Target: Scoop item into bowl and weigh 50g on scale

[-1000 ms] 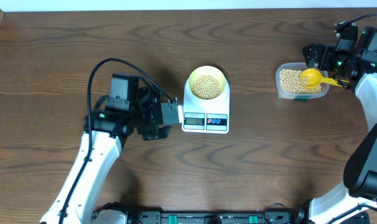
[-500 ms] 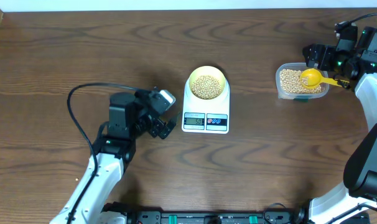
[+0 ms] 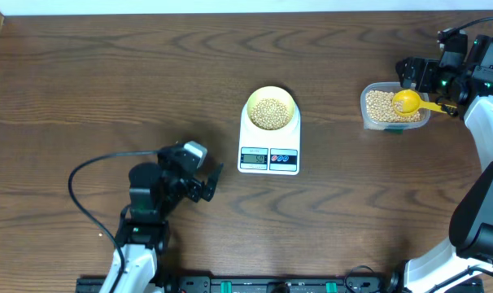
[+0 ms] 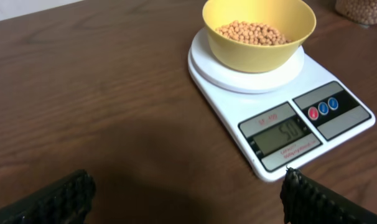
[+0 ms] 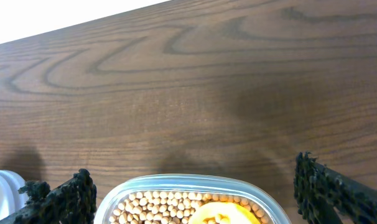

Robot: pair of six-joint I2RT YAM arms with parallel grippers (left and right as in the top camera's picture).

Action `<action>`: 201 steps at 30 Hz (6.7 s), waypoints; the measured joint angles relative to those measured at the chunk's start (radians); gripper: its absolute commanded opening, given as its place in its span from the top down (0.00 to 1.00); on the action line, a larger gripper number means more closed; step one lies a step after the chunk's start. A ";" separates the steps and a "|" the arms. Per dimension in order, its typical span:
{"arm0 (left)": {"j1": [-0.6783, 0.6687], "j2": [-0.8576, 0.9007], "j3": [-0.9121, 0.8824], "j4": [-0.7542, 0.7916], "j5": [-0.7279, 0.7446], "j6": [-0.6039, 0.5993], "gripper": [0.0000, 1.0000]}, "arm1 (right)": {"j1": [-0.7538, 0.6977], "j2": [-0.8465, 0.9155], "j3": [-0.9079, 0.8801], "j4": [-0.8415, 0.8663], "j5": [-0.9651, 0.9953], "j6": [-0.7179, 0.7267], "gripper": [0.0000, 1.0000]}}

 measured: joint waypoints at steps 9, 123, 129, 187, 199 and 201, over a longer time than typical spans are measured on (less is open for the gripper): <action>0.006 -0.172 -0.196 0.093 0.000 -0.009 0.02 | 0.000 0.000 0.000 -0.001 0.000 0.000 0.01; 0.025 -0.946 -0.196 -0.350 -0.490 -0.177 0.03 | 0.000 0.000 0.000 -0.002 0.000 0.000 0.01; 0.025 -0.946 -0.196 -0.350 -0.490 -0.177 0.02 | 0.000 0.000 0.000 -0.008 0.000 0.000 0.01; 0.025 -0.946 -0.196 -0.350 -0.491 -0.177 0.02 | 0.396 -0.940 -0.188 -0.483 0.068 -0.024 0.01; 0.025 -0.946 -0.195 -0.351 -0.494 -0.177 0.02 | 0.384 -1.128 -0.752 -0.161 0.243 -0.051 0.01; 0.025 -0.946 -0.195 -0.351 -0.494 -0.177 0.03 | 0.381 -1.147 -0.817 -0.116 0.244 -0.053 0.01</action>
